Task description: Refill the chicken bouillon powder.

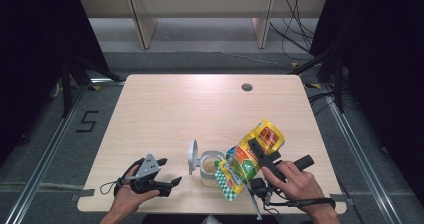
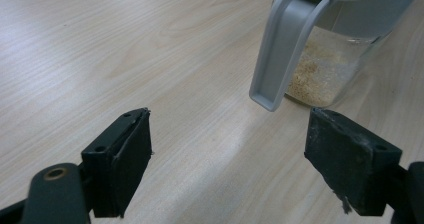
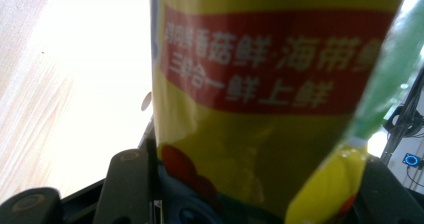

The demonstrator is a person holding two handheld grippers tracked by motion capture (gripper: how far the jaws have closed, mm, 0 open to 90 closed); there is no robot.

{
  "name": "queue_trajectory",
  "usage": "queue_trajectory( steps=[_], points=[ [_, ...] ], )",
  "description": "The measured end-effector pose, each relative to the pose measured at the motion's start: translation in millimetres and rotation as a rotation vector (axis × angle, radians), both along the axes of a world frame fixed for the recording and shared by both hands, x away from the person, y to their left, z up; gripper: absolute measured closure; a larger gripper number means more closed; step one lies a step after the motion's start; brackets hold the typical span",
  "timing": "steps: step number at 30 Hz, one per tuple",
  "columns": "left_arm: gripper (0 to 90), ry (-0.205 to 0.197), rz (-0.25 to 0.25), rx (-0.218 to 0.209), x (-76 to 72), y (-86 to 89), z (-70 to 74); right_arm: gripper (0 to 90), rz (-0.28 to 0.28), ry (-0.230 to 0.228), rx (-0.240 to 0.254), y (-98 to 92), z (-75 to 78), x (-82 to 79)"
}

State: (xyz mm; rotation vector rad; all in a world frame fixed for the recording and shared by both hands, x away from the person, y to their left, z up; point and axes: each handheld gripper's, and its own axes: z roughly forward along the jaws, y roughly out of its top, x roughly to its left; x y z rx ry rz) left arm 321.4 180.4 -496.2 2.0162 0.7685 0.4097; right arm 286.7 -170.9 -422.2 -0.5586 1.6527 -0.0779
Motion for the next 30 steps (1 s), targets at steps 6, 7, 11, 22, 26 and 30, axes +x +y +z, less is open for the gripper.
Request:
queue_trajectory(
  steps=[6, 7, 11, 22, 26, 30],
  points=[
    [18.2, -0.004, -0.002, 0.001, 0.1, 0.4, 0.9, 48.3, 0.016, -0.015, -0.016, 1.0, 2.4, 0.6],
    [18.3, -0.002, 0.000, -0.001, -0.1, 0.4, 0.9, 48.3, 0.016, -0.012, -0.018, 1.0, 2.8, 0.8],
    [18.3, -0.005, 0.000, 0.002, -0.1, 0.4, 0.8, 48.3, 0.002, -0.003, 0.004, 0.8, 0.8, -0.6],
    [18.3, -0.001, 0.002, 0.002, 0.4, 0.0, -0.3, 48.3, -0.012, 0.007, 0.015, -1.1, -1.3, 0.4],
    [18.3, 0.014, 0.011, -0.011, -1.5, -0.8, -0.3, 48.3, -0.004, 0.006, 0.033, -1.8, -2.6, 1.0],
    [18.3, -0.002, -0.001, 0.003, -0.1, 0.2, 0.4, 48.4, 0.024, -0.005, 0.048, -1.7, -4.2, 2.4]
  ],
)
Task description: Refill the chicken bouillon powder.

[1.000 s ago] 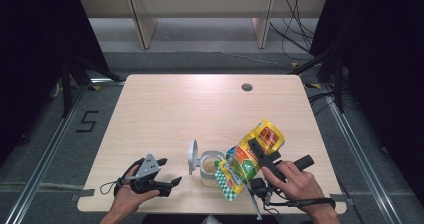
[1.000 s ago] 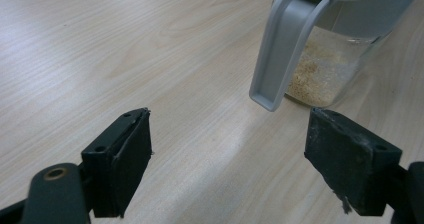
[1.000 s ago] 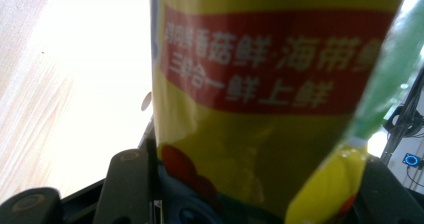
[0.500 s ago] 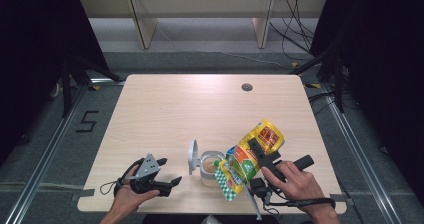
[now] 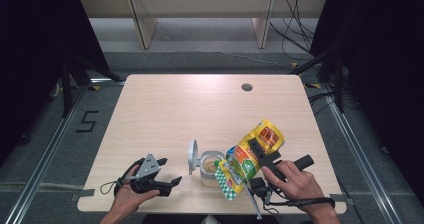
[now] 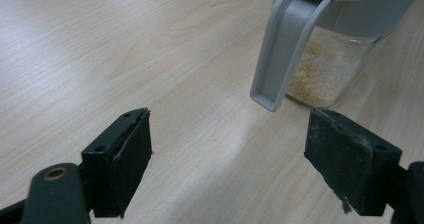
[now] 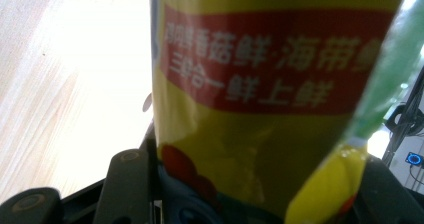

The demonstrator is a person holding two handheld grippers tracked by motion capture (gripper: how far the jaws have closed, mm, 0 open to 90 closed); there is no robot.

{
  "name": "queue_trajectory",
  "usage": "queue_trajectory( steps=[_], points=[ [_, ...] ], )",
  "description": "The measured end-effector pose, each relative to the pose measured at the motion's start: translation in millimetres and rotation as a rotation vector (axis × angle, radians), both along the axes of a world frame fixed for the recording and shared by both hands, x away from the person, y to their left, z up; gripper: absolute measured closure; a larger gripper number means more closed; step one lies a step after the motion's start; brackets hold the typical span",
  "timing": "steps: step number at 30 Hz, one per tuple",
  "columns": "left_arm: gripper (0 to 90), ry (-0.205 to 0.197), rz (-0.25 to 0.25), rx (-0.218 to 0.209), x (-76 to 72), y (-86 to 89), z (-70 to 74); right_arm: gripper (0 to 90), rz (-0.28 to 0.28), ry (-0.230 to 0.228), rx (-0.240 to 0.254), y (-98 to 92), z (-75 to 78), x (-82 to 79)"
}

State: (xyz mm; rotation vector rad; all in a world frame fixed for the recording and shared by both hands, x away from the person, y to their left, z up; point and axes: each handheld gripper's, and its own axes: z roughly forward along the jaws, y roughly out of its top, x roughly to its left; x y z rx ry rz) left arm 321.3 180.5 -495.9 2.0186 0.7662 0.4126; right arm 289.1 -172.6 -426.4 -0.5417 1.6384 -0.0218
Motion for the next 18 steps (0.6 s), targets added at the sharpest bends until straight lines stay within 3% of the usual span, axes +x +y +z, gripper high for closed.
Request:
queue_trajectory(
  steps=[8, 9, 10, 11, 13, 15, 17, 18],
  points=[
    [18.3, 0.012, 0.008, -0.006, -0.8, -0.9, -0.4, 48.3, 0.005, -0.008, -0.013, -1.2, 1.2, 1.3],
    [18.2, 0.006, 0.002, -0.001, -0.3, -0.8, -0.1, 48.3, -0.011, -0.005, 0.024, -3.0, -0.3, -0.1],
    [18.3, -0.003, -0.002, 0.009, 0.5, -0.3, 0.2, 48.4, -0.016, -0.005, 0.028, -3.7, -0.2, -0.4],
    [18.3, -0.001, 0.004, 0.009, -0.3, -0.7, 0.2, 48.3, 0.007, -0.021, -0.022, -1.4, 3.5, 0.6],
    [18.3, 0.010, 0.007, 0.005, -0.6, -1.0, -0.2, 48.4, -0.002, -0.020, -0.002, -2.0, 2.7, -0.9],
    [18.3, 0.014, 0.013, -0.014, -0.5, -1.7, -0.9, 48.4, 0.005, -0.019, -0.003, -1.8, 3.5, -0.6],
    [18.3, 0.000, 0.001, 0.000, 0.4, -0.5, -0.5, 48.4, 0.000, -0.017, -0.005, -1.6, 2.9, -0.2],
    [18.3, 0.014, 0.013, -0.009, -0.7, -1.1, -0.7, 48.4, -0.003, -0.016, -0.005, -1.8, 2.9, -0.9]
  ],
)
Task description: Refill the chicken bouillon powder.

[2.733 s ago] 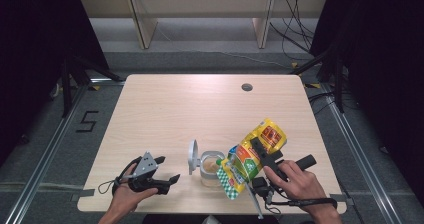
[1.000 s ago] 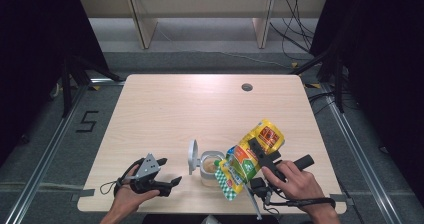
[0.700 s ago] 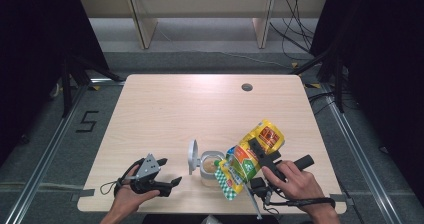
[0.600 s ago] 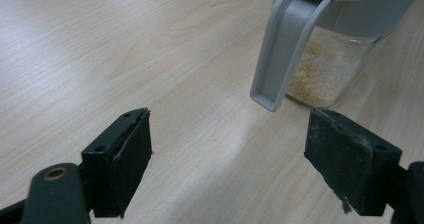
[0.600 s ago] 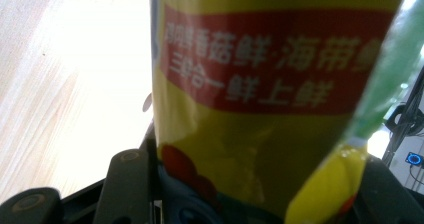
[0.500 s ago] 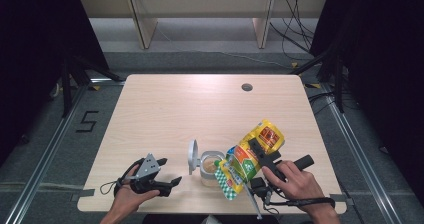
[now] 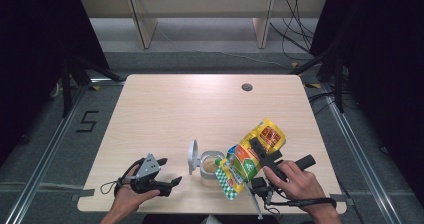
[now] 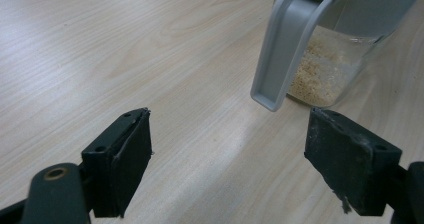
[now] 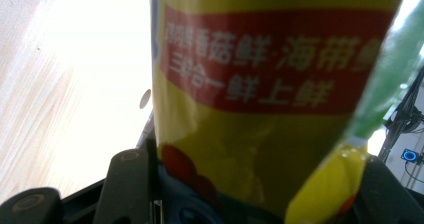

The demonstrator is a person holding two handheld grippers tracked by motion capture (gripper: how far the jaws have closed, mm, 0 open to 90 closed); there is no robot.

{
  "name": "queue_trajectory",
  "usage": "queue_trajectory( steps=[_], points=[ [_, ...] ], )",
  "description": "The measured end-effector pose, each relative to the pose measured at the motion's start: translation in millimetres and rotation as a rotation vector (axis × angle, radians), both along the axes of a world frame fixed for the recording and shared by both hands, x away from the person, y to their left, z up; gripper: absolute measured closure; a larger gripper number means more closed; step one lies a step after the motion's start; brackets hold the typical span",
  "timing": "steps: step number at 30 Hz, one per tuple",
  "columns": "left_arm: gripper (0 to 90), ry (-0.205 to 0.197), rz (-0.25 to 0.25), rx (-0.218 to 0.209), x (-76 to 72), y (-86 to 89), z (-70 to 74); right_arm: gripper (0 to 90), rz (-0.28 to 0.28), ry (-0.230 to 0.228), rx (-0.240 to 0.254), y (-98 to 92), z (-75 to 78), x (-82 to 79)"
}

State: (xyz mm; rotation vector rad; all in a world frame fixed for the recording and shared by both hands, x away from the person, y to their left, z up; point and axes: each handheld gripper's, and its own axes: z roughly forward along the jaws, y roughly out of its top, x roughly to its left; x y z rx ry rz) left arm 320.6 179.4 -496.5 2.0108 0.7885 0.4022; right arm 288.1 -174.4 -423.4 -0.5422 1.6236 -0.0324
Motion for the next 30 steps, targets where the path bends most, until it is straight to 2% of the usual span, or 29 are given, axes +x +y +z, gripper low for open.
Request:
queue_trajectory(
  steps=[2, 3, 5, 6, 9, 10, 11, 13, 14, 15, 17, 19, 22, 24, 25, 26, 27, 29, 30],
  points=[
    [18.3, -0.003, 0.005, -0.003, -0.5, -0.2, 0.6, 48.4, -0.003, 0.003, 0.015, -0.6, -1.4, 0.1],
    [18.3, -0.005, -0.001, -0.005, 0.1, 0.2, 0.8, 48.4, 0.012, -0.003, -0.010, 0.6, 0.1, 1.1],
    [18.3, -0.001, 0.007, -0.015, -0.9, -0.3, 0.4, 48.4, 0.008, 0.000, -0.014, 1.0, -0.4, -0.2],
    [18.3, -0.004, 0.003, -0.008, -0.7, 0.4, 0.9, 48.4, 0.017, -0.005, -0.031, 1.9, 1.2, -0.3],
    [18.3, -0.019, -0.010, 0.010, 0.9, 2.2, 1.8, 48.4, 0.005, -0.006, -0.017, 1.9, 0.5, -0.7],
    [18.3, -0.016, -0.008, 0.007, 0.5, 2.2, 1.6, 48.4, 0.012, -0.011, -0.017, 2.4, 0.7, -1.1],
    [18.3, 0.003, 0.006, -0.014, -0.8, 0.8, 1.0, 48.4, 0.030, -0.015, -0.035, 3.6, 2.2, -1.1],
    [18.3, -0.023, -0.012, 0.009, 0.8, 2.1, 2.1, 48.8, 0.016, -0.012, -0.021, 2.4, 1.5, -1.7],
    [18.3, -0.022, -0.006, 0.010, 0.7, 2.1, 2.3, 49.5, -0.002, -0.003, 0.001, 1.1, -0.2, -2.1],
    [18.3, -0.005, 0.013, 0.003, -0.5, 2.0, 1.8, 49.6, 0.002, -0.002, 0.001, 1.1, -0.3, -1.6],
    [18.3, -0.004, 0.017, -0.007, -0.8, 1.7, 1.9, 49.7, 0.007, -0.002, 0.000, 0.5, 0.2, -1.3],
    [18.3, -0.025, -0.002, 0.020, 2.1, 4.1, 2.6, 49.8, 0.025, -0.014, -0.030, 1.7, 2.2, 0.3],
    [18.3, -0.019, -0.003, 0.001, 1.0, 3.0, 2.2, 49.9, 0.008, -0.003, -0.020, 0.6, 0.1, -0.4],
    [18.3, -0.020, -0.004, 0.002, 1.4, 2.7, 2.4, 50.1, 0.038, -0.019, -0.042, 2.1, 2.1, 0.5],
    [18.3, -0.021, 0.001, -0.003, 1.0, 2.1, 2.2, 50.2, 0.023, -0.006, -0.033, 1.4, 1.0, 0.2],
    [18.3, -0.001, 0.020, -0.015, -1.1, 1.0, 1.6, 50.2, 0.023, -0.006, -0.033, 1.6, 1.0, 0.2],
    [18.3, -0.012, 0.005, 0.002, -0.1, 2.2, 2.0, 50.3, 0.010, -0.001, -0.007, 0.5, -0.7, -0.6],
    [18.3, -0.006, 0.008, -0.016, 0.5, 1.6, 1.6, 50.3, 0.039, -0.018, -0.042, 2.7, 2.4, 0.2],
    [18.3, -0.020, 0.007, 0.014, 1.1, 3.2, 2.4, 50.3, 0.028, -0.008, -0.034, 2.0, 1.8, 0.2]
  ],
)
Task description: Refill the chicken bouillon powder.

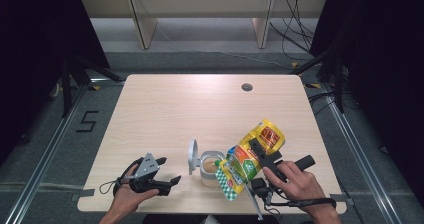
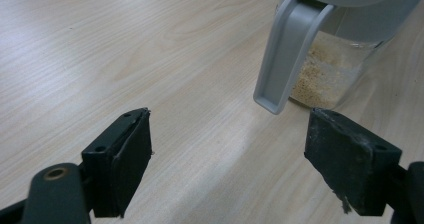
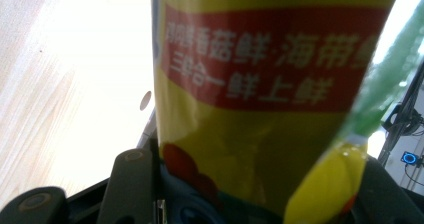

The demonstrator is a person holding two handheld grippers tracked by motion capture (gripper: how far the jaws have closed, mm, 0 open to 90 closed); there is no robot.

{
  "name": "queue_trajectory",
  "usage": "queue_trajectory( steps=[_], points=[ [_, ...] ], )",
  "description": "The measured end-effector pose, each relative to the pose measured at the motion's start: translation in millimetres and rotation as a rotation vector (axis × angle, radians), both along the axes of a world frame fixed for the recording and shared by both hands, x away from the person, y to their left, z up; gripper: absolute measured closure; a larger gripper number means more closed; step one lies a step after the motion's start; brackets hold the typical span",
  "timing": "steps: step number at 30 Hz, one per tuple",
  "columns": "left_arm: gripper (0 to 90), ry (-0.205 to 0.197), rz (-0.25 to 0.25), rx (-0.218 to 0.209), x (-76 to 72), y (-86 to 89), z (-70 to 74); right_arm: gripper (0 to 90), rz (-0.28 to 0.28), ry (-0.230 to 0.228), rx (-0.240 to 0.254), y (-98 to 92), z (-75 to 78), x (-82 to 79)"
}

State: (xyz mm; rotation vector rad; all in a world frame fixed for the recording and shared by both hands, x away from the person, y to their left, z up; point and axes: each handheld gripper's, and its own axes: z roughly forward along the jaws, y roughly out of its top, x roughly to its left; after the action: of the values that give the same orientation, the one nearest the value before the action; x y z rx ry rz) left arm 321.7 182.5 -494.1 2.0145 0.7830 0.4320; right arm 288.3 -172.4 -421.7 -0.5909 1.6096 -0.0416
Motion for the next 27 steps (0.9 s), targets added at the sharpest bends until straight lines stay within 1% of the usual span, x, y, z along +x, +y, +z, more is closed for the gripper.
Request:
queue_trajectory(
  steps=[1, 2, 3, 5, 7, 8, 9, 11, 12, 13, 14, 15, 16, 17, 18, 19, 20, 21, 22, 23, 24, 25, 26, 27],
  points=[
    [18.3, 0.000, 0.000, 0.000, 0.0, 0.0, 0.0, 50.3, 0.000, 0.000, 0.000, 0.0, 0.0, 0.0],
    [18.3, 0.002, -0.011, -0.003, 0.5, 0.4, -0.4, 50.3, -0.008, 0.004, 0.015, -0.9, -0.9, 0.0],
    [18.3, 0.002, -0.004, -0.008, -0.2, -0.4, -0.5, 50.4, -0.030, 0.017, 0.047, -3.1, -3.5, -0.8],
    [18.3, -0.003, -0.008, -0.005, 0.4, -0.5, -0.1, 50.4, -0.023, 0.011, 0.038, -3.4, -2.3, -0.5],
    [18.3, -0.001, -0.012, -0.006, 0.5, -0.3, -0.5, 50.4, -0.011, 0.005, 0.018, -2.7, -0.6, 1.0],
    [18.3, 0.018, 0.003, -0.023, -1.0, -1.4, -1.3, 50.4, -0.015, 0.006, 0.020, -3.1, -1.1, 0.6],
    [18.3, 0.016, 0.001, -0.021, -0.8, -1.3, -0.9, 50.5, -0.012, 0.006, 0.017, -2.9, -0.8, 0.3],
    [18.3, -0.003, -0.009, -0.004, 0.5, -0.7, 0.2, 50.5, -0.013, 0.008, 0.025, -2.9, -0.8, -0.2],
    [18.3, 0.017, 0.007, -0.023, -0.9, -1.8, -0.9, 50.5, -0.027, 0.012, 0.045, -3.5, -1.9, -0.9],
    [18.3, 0.020, 0.002, -0.023, -0.7, -1.7, -1.3, 50.5, -0.037, 0.019, 0.060, -3.9, -3.4, -1.3],
    [18.3, 0.010, -0.008, -0.004, -0.2, -1.1, -1.1, 50.5, -0.025, 0.009, 0.041, -2.9, -1.7, -1.4],
    [18.3, 0.005, -0.016, 0.002, 0.5, -0.8, -0.8, 50.5, -0.009, 0.007, 0.017, -2.0, 0.0, -1.1],
    [18.3, 0.010, -0.012, -0.006, 0.5, -1.3, -0.8, 50.5, -0.007, 0.008, 0.011, -1.5, 0.5, -1.0],
    [18.3, 0.017, -0.002, -0.018, 0.2, -2.1, -1.4, 50.5, -0.001, 0.006, 0.017, -1.3, 0.4, -0.7],
    [18.3, 0.020, 0.001, -0.021, -0.2, -2.4, -1.7, 50.5, -0.005, 0.006, 0.025, -1.0, -0.3, -0.7],
    [18.2, 0.019, 0.004, -0.018, -0.6, -2.3, -1.9, 50.6, -0.023, 0.014, 0.045, -1.6, -2.2, -1.6],
    [18.1, 0.019, 0.004, -0.018, -0.6, -2.3, -1.9, 50.6, -0.023, 0.014, 0.045, -1.6, -2.2, -1.6],
    [18.1, 0.004, -0.013, 0.000, 0.4, -1.0, -1.1, 50.5, -0.018, 0.012, 0.035, -1.1, -2.1, -1.7],
    [18.1, 0.002, -0.016, 0.006, 0.9, -0.7, -0.5, 50.5, -0.020, 0.022, 0.048, -1.4, -3.6, -1.8],
    [18.1, 0.004, -0.018, -0.001, 1.1, -1.0, -0.5, 50.5, -0.014, 0.013, 0.039, -0.7, -2.9, -1.8],
    [18.1, 0.023, 0.000, -0.020, -0.3, -2.0, -1.4, 50.6, -0.019, 0.015, 0.038, -0.8, -3.0, -1.9],
    [18.1, 0.015, -0.003, -0.015, -0.2, -1.7, -1.3, 50.6, -0.019, 0.019, 0.031, -0.3, -2.8, -1.7],
    [18.1, 0.006, -0.010, 0.000, 0.2, -0.9, -1.0, 50.6, -0.019, 0.019, 0.031, -0.3, -2.8, -1.7],
    [18.1, 0.015, 0.002, -0.020, -0.2, -2.0, -1.2, 50.6, -0.019, 0.021, 0.040, -0.7, -3.8, -1.7]
  ],
)
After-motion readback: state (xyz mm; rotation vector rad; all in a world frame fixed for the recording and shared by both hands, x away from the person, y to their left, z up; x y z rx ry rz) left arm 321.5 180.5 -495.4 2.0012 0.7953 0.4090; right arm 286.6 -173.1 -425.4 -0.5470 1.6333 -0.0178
